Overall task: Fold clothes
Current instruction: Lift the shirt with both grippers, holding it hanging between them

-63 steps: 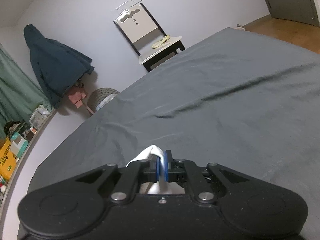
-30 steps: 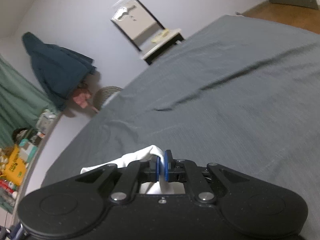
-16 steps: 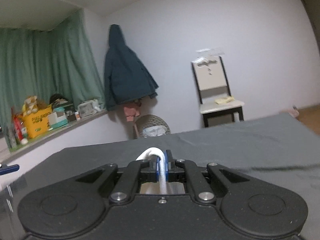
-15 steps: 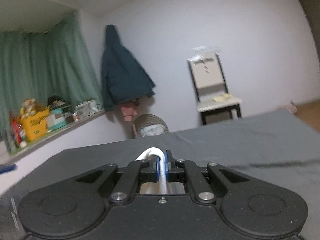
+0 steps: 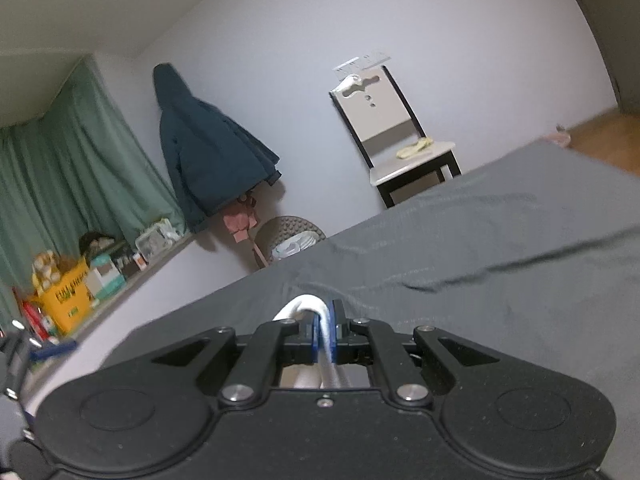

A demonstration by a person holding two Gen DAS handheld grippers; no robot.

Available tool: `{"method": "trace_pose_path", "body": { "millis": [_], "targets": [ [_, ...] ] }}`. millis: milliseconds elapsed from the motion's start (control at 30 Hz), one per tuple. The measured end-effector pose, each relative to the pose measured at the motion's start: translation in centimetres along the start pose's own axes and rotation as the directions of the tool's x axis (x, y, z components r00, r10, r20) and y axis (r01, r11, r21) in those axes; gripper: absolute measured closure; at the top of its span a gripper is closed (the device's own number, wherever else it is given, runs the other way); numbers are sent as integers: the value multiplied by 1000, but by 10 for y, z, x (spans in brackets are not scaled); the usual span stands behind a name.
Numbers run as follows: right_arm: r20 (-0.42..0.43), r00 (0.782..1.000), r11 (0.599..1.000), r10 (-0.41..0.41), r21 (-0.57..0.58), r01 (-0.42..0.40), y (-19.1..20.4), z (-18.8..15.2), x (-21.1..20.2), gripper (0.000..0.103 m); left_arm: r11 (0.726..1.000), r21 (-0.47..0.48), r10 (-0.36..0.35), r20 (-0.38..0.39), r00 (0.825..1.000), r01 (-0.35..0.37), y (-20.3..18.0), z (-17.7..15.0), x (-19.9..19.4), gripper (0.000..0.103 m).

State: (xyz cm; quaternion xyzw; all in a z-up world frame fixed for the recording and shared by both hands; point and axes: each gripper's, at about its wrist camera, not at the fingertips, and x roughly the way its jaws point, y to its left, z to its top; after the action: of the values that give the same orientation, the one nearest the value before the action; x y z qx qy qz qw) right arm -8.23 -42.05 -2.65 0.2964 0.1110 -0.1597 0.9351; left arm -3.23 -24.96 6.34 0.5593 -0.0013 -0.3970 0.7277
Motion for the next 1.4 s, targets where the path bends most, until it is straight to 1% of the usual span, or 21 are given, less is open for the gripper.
{"method": "trace_pose_path", "body": {
  "millis": [33, 133, 200, 300, 400, 433, 467, 500, 533, 567, 667, 700, 767, 833, 867, 933, 1033, 1100, 1167, 1300, 1400],
  "targets": [
    [-3, 1000, 1000, 3, 18, -3, -4, 0, 1, 97, 999, 16, -33, -16, 999, 33, 2, 1, 9, 0],
    [-10, 1000, 998, 15, 60, -14, -12, -1, 5, 97, 993, -2, -117, -21, 993, 117, 9, 1, 29, 0],
    [-11, 1000, 997, 22, 68, -21, -14, -2, 8, 97, 985, -13, -172, 5, 985, 172, 14, 0, 39, 0],
    [-19, 999, 996, 33, 80, -31, -17, -1, 11, 97, 980, -27, -198, 8, 980, 198, 16, -3, 51, 0],
    [-21, 999, 995, 41, 91, -39, -18, -1, 12, 97, 961, -63, -270, -20, 963, 269, 20, -5, 63, 0],
    [-22, 999, 995, 43, 95, -41, -18, -1, 13, 97, 955, -74, -292, -31, 956, 289, 21, -6, 67, 5],
    [-23, 999, 994, 44, 99, -42, -19, -1, 13, 97, 952, -77, -299, -56, 953, 295, 21, -7, 72, 17],
    [-24, 999, 994, 46, 103, -43, -20, -1, 14, 97, 948, -89, -312, -93, 945, 305, 22, -6, 79, 25],
    [-24, 999, 993, 47, 107, -45, -21, -1, 14, 97, 945, -102, -322, -117, 940, 311, 25, -7, 83, 39],
    [-24, 999, 993, 48, 111, -45, -22, -1, 14, 97, 940, -114, -335, -127, 934, 322, 28, -7, 85, 43],
    [-24, 998, 991, 50, 125, -46, -24, -1, 15, 96, 925, -119, -376, -137, 916, 362, 30, -7, 89, 44],
    [-25, 998, 991, 49, 129, -45, -25, -1, 15, 95, 924, -94, -380, -139, 914, 370, 26, -6, 89, 44],
    [-25, 998, 989, 50, 137, -47, -25, -1, 15, 95, 922, -54, -388, -154, 909, 384, 21, -6, 89, 61],
    [-23, 998, 988, 54, 143, -50, -24, -1, 16, 94, 919, -33, -392, -171, 904, 392, 15, -5, 90, 63],
    [-22, 998, 988, 59, 142, -55, -24, -2, 16, 95, 920, -38, -390, -170, 905, 389, 14, -4, 91, 63],
    [-18, 998, 988, 68, 138, -64, -23, -2, 15, 95, 924, -53, -382, -167, 909, 379, 14, -3, 92, 72],
    [-12, 997, 989, 81, 128, -79, -23, -2, 14, 95, 930, -83, -367, -162, 916, 358, 16, -2, 94, 72],
    [-7, 996, 989, 88, 121, -86, -21, -2, 13, 95, 925, -100, -380, -163, 911, 368, 15, -4, 98, 72],
    [-4, 996, 989, 91, 115, -90, -21, -2, 13, 95, 922, -121, -383, -149, 911, 368, 16, -7, 98, 72],
    [-4, 995, 989, 95, 111, -94, -24, 0, 14, 95, 883, -217, -448, -131, 884, 415, 29, -17, 107, 72],
    [-6, 996, 990, 94, 109, -93, -24, 0, 16, 95, 850, -246, -504, -123, 855, 466, 34, -25, 111, 72]
  ]
}}
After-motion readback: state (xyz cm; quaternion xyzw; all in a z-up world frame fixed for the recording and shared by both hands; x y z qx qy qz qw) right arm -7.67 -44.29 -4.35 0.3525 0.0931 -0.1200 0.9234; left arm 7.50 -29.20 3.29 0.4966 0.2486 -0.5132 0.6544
